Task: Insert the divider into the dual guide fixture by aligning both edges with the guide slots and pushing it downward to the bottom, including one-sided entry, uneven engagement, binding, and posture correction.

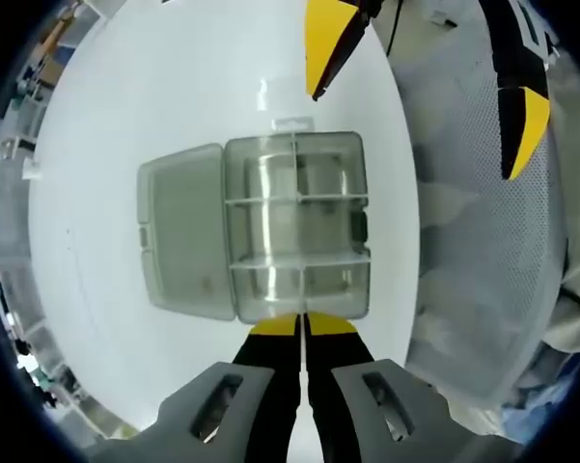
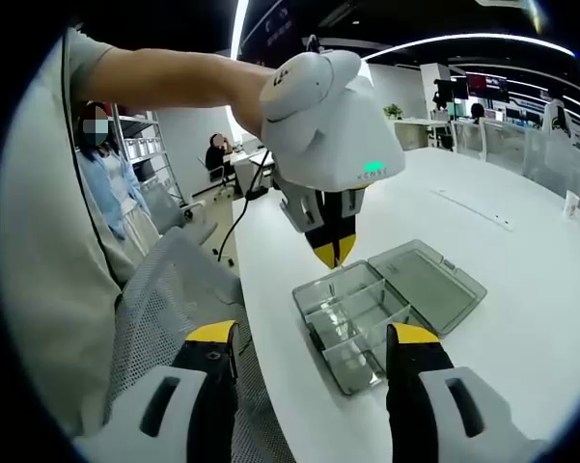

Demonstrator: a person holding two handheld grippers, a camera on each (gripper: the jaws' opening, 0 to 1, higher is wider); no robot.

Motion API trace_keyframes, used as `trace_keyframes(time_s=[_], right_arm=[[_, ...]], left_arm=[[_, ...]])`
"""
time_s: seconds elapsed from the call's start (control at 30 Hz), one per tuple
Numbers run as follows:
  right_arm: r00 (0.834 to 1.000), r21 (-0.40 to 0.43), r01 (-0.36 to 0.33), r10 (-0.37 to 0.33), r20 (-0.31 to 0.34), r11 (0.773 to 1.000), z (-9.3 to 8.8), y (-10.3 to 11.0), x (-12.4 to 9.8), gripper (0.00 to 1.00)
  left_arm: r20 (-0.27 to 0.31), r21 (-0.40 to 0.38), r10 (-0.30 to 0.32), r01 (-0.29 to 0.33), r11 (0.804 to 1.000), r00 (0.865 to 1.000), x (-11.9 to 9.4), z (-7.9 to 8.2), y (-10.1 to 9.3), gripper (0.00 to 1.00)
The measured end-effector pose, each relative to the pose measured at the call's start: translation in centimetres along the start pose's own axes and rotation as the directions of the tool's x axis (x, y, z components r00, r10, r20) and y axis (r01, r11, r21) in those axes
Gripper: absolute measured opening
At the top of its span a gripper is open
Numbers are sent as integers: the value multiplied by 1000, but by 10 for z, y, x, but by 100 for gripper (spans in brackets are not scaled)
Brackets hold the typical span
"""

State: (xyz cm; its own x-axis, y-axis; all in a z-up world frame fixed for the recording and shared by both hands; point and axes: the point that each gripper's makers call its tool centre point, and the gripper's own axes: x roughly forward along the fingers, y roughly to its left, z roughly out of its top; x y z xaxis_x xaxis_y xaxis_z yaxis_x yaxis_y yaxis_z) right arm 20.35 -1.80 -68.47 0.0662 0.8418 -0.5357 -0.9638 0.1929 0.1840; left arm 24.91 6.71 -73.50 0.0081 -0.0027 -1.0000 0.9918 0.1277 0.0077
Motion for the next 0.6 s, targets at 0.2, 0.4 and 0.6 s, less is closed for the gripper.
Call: trace_keyframes(time_s=[0.2,0.4,0.6], right_arm=[[1000,0,0,0,0,1000,0,0,0,59],[1000,0,1,-1,-1,1000,0,0,-1,59],[1000,1,3,-3,-1,1000,-1,0,-1,59]], left_arm=[[-6,3,-1,1,1000,1000,1,0,0,0],[-12,5,-2,2,1000,1000,3,0,0,0],[-16,0,-6,6,1000,1000,6,-1,0,0]])
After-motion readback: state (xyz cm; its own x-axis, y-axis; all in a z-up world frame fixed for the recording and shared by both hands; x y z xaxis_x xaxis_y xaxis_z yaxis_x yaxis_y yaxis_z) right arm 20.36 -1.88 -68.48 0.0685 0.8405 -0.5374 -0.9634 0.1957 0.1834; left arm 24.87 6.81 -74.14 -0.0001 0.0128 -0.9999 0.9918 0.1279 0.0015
